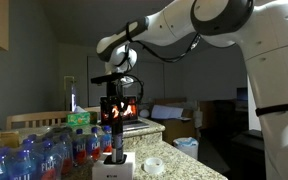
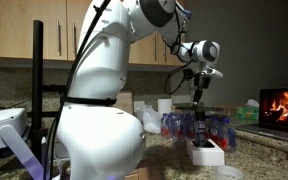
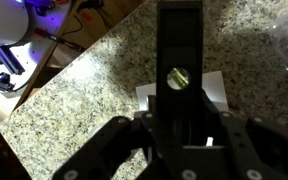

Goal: Pick up the bottle and remote, then put them on the box

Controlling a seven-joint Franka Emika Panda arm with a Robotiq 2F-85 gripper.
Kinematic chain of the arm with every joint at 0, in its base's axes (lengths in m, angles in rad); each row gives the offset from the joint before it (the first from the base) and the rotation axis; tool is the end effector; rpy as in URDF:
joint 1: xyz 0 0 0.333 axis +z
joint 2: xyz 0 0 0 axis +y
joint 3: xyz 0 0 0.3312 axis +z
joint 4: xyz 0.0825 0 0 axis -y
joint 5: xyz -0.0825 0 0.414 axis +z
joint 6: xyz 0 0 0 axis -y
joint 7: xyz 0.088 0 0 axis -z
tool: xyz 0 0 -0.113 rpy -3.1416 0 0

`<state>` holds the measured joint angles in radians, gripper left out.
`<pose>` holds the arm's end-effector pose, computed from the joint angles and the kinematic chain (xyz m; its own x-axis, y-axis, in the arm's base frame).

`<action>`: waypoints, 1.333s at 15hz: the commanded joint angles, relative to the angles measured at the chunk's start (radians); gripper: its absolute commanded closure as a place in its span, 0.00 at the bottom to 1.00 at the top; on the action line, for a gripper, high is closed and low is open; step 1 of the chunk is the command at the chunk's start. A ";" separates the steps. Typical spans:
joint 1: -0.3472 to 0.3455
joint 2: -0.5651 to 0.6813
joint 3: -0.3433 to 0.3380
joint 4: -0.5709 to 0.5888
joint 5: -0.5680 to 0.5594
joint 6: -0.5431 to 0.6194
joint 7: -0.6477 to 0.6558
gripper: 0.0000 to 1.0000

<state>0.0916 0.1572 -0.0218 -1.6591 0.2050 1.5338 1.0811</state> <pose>0.6054 0.0668 0.4959 0.4675 -0.8308 -0.3021 -0.8361 -0.5265 0.1540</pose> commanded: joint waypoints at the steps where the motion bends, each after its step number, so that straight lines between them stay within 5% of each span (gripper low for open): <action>1: -0.011 -0.017 0.010 -0.019 -0.005 0.018 0.025 0.78; 3: -0.011 -0.018 0.010 -0.019 -0.004 0.016 0.024 0.60; 4: -0.011 -0.018 0.010 -0.020 -0.004 0.017 0.024 0.42; 9: -0.010 -0.018 0.011 -0.018 -0.004 0.017 0.025 0.08; 13: -0.010 -0.019 0.010 -0.020 -0.004 0.018 0.026 0.00; 20: -0.010 -0.023 0.010 -0.022 -0.005 0.018 0.025 0.02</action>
<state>0.0916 0.1569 -0.0217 -1.6591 0.2050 1.5339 1.0811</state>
